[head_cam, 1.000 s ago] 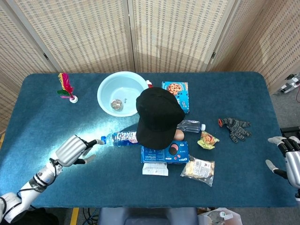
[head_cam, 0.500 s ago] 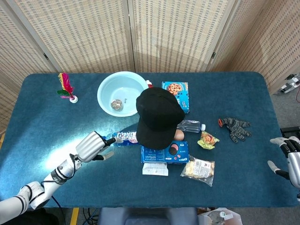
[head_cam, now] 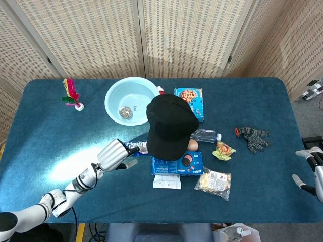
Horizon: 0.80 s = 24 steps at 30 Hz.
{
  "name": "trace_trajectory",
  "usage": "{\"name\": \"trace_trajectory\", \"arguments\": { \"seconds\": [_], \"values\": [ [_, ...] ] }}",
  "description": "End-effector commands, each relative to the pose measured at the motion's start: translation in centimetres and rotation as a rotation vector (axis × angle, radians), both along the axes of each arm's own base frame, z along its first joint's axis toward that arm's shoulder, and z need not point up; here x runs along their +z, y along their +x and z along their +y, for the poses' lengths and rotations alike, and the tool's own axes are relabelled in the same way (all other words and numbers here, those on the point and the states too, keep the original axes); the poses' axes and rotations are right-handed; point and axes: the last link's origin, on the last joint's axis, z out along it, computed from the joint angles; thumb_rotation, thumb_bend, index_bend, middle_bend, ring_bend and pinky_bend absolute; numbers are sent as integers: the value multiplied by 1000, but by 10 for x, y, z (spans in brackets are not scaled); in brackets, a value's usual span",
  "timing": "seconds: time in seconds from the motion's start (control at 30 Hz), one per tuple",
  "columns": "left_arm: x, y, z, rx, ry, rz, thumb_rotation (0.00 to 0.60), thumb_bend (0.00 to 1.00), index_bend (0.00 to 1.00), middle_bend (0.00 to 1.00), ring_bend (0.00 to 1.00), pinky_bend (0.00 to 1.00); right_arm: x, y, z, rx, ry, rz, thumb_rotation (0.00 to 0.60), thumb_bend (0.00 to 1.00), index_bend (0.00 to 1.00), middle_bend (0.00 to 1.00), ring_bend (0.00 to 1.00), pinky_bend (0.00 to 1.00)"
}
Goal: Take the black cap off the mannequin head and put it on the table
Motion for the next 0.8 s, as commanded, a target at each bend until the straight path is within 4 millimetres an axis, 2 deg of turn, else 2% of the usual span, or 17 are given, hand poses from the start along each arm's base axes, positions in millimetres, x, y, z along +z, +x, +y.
{"name": "trace_trajectory", "arguments": {
  "seconds": [0.03,0.8],
  "values": [
    [-7,7,2,-13,10,-10,600,260,359,938,978,1000,0,-1,1,-4,-1,-1,600,183,314,308,276,412],
    [-48,49,7,-11,27,-79,600,259,360,937,978,1000,6,-11,8,-33,-18,-6,600,183,314,308,276,412]
  ]
}}
